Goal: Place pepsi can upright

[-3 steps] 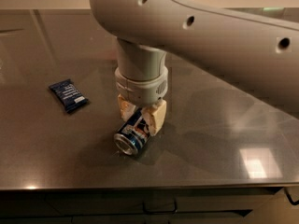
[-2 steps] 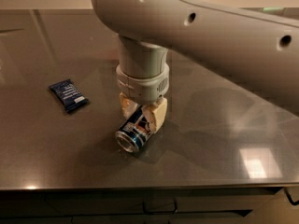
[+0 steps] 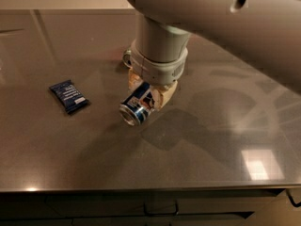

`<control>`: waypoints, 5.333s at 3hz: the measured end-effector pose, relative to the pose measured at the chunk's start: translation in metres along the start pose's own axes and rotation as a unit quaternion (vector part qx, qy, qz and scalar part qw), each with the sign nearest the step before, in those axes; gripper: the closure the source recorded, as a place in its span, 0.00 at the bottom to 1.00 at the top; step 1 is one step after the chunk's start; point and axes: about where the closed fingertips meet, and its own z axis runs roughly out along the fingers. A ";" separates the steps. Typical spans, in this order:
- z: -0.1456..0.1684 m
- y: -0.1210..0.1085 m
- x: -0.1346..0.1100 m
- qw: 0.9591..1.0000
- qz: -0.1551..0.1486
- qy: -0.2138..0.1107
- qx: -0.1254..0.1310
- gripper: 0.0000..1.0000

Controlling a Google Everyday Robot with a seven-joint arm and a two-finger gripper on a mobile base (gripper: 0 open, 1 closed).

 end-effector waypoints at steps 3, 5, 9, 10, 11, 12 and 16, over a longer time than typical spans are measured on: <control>-0.017 -0.015 0.039 0.976 -0.067 0.092 0.187 1.00; -0.033 -0.036 0.048 0.940 -0.136 0.133 0.283 1.00; -0.061 -0.054 0.068 0.897 -0.223 0.152 0.351 1.00; -0.063 -0.054 0.067 0.877 -0.284 0.165 0.352 1.00; -0.058 -0.048 0.067 0.854 -0.339 0.188 0.348 1.00; -0.056 -0.041 0.072 0.829 -0.373 0.219 0.355 1.00; -0.064 -0.007 0.085 0.712 -0.492 0.359 0.351 1.00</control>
Offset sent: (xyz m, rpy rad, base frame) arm 0.0693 0.0024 0.0552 0.2534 -0.5633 0.1213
